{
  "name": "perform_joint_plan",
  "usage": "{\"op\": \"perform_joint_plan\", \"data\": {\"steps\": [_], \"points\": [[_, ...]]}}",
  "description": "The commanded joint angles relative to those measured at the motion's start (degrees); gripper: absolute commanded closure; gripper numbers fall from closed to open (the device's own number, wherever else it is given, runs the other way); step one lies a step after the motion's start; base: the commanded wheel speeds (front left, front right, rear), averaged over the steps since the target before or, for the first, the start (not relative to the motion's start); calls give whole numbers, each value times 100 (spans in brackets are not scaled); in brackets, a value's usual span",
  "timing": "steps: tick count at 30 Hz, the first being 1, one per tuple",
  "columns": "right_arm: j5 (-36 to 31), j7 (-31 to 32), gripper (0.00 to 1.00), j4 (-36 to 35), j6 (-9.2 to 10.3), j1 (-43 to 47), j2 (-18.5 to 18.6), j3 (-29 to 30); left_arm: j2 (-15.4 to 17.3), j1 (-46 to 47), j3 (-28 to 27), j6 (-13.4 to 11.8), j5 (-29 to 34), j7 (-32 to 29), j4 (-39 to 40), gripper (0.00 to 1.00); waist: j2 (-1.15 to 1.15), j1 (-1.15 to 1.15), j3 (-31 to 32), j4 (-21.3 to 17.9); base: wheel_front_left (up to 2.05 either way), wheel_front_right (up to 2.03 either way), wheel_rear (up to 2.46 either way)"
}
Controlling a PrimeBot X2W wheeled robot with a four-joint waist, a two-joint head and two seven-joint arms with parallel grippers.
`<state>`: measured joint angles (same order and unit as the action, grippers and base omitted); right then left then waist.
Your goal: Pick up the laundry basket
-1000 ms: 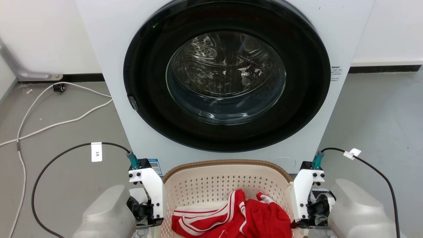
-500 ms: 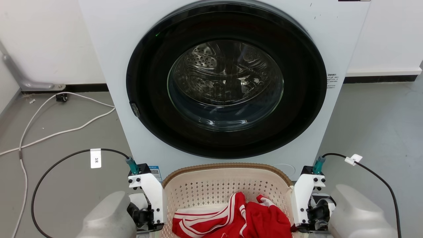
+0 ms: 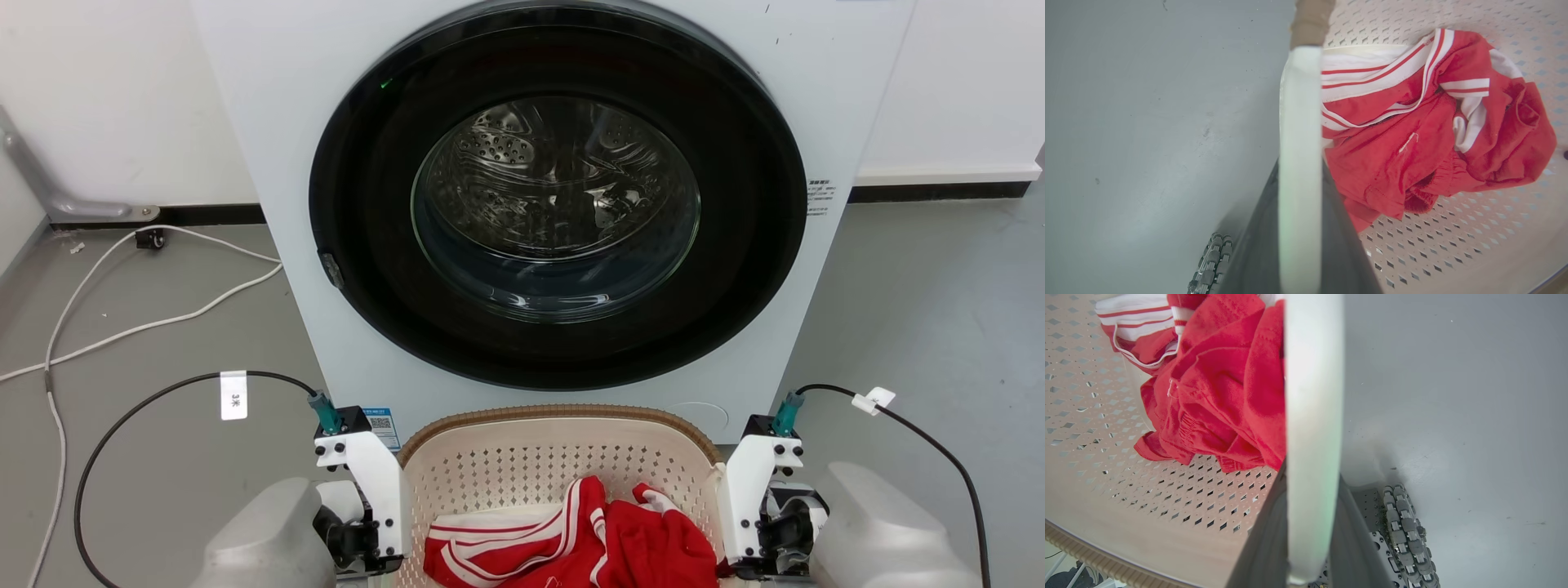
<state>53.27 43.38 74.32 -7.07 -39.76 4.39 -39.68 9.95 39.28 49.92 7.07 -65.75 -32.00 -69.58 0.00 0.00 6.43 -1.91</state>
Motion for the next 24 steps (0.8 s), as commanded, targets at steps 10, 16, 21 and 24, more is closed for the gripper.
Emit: {"op": "perform_joint_plan", "data": {"steps": [10,16,21,24], "points": [[-85,-44,100,-86,-76,51,-195,123,-150,44,84,73,-80,128,75,100,0,0,-18,4,0,0,0],[-143,-63,100,-86,-76,62,-200,172,-166,34,125,73,-118,195,59,100,0,0,-15,14,0,0,0],[-178,-140,100,-86,-77,52,-203,207,-170,39,156,73,-140,209,50,100,0,0,-16,15,0,0,0],[-194,-170,100,-86,-77,55,-210,226,-166,41,175,73,-170,216,46,100,0,0,-17,11,0,0,0]]}}
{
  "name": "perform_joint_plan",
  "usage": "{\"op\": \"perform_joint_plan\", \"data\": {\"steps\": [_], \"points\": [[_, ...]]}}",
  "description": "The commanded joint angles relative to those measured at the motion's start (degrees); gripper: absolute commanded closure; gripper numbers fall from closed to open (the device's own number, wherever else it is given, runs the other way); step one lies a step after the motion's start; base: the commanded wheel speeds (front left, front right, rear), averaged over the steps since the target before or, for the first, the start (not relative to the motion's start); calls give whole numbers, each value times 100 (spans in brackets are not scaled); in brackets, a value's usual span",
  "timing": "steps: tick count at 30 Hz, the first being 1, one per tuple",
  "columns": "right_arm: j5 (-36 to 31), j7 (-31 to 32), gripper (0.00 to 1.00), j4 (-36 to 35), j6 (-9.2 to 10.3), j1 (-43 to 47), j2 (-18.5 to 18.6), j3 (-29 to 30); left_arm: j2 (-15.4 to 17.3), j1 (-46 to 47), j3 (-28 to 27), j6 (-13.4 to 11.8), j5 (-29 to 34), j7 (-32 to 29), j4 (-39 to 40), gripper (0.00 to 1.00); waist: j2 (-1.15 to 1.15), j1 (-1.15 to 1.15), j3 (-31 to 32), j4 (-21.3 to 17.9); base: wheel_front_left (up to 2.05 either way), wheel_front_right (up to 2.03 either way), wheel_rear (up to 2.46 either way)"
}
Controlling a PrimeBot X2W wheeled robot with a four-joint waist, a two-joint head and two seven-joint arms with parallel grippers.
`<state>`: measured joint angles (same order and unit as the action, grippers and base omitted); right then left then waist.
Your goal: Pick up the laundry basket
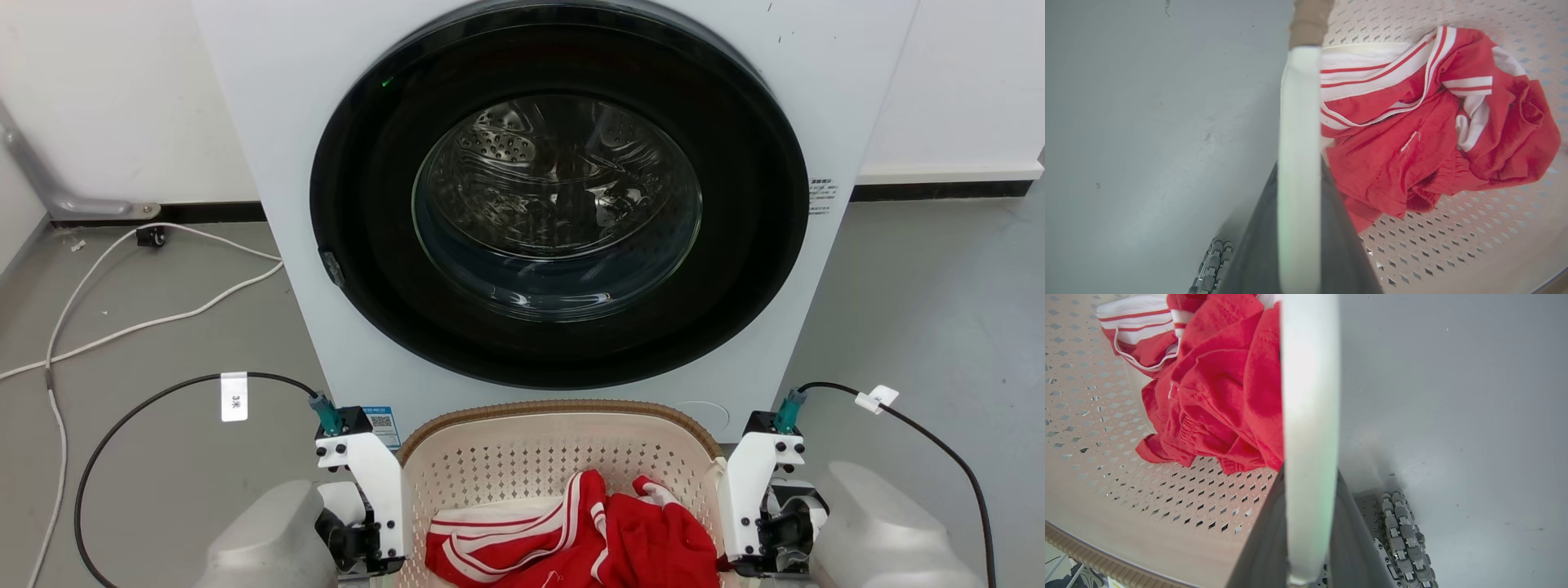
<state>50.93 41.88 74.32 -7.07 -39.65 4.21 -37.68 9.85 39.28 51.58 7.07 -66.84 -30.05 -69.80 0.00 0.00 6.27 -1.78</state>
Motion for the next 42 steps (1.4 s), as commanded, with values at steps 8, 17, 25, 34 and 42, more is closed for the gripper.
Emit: {"op": "perform_joint_plan", "data": {"steps": [8,17,25,34,42], "points": [[-10,2,100,-86,-78,67,-200,93,-137,70,65,73,-104,57,65,100,0,0,-12,-8,0,0,0],[-66,-31,100,-85,-77,107,-180,174,-116,72,99,73,-172,99,74,100,0,0,-21,21,0,0,0],[-129,-34,100,-85,-77,127,-180,236,-105,45,141,73,-218,140,100,100,0,0,-34,35,0,0,0],[-195,-60,100,-84,-77,128,-180,305,-91,66,201,73,-264,193,100,100,0,0,-48,35,0,0,0],[-256,-47,100,-83,-77,168,-181,370,-92,27,246,73,-319,233,97,100,0,0,-37,32,0,0,0]]}}
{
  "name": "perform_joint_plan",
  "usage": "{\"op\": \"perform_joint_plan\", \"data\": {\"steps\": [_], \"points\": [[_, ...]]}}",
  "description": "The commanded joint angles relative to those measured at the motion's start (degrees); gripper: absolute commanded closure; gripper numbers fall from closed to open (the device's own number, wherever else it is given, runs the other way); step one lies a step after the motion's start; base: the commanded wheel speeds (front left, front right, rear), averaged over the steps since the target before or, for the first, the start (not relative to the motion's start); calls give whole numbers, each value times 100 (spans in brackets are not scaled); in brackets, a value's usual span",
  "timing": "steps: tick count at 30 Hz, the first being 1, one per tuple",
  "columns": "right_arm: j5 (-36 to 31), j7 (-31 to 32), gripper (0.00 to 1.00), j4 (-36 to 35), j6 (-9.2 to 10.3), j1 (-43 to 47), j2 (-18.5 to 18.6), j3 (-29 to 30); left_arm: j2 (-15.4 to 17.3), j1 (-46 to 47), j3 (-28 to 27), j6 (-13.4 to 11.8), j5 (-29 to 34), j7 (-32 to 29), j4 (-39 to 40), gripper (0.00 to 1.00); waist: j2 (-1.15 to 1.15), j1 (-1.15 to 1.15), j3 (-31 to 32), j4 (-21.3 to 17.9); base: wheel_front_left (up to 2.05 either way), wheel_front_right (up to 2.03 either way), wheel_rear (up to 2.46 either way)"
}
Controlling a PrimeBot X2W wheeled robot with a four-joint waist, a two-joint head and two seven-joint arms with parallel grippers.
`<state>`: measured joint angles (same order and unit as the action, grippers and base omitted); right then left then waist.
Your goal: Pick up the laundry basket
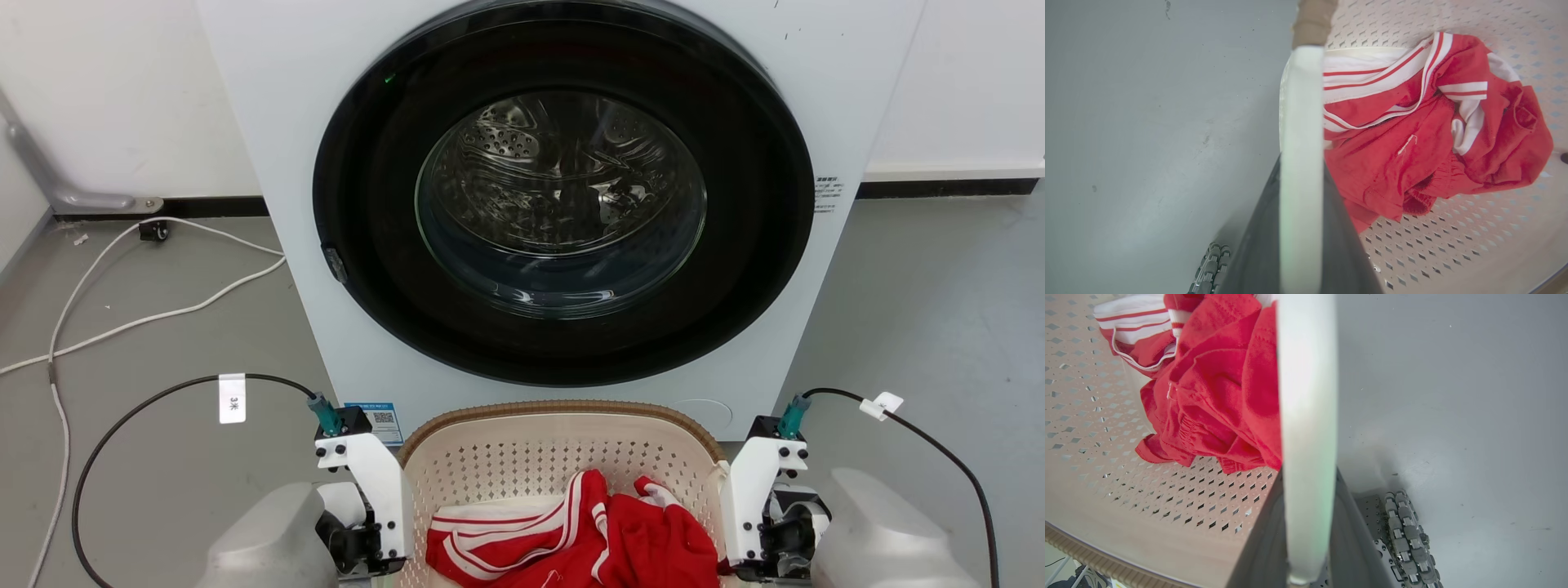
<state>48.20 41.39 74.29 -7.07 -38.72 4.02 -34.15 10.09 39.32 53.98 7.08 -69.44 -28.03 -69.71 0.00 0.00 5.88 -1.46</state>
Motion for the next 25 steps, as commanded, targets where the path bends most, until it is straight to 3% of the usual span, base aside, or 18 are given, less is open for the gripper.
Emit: {"op": "perform_joint_plan", "data": {"steps": [1,25], "points": [[7,4,100,-80,-77,82,-162,24,-116,15,8,72,-70,38,90,100,0,0,6,-1,0,0,0],[-126,-71,100,-78,-77,114,-188,137,-172,-69,147,72,-220,43,96,100,0,0,12,27,0,0,0]]}}
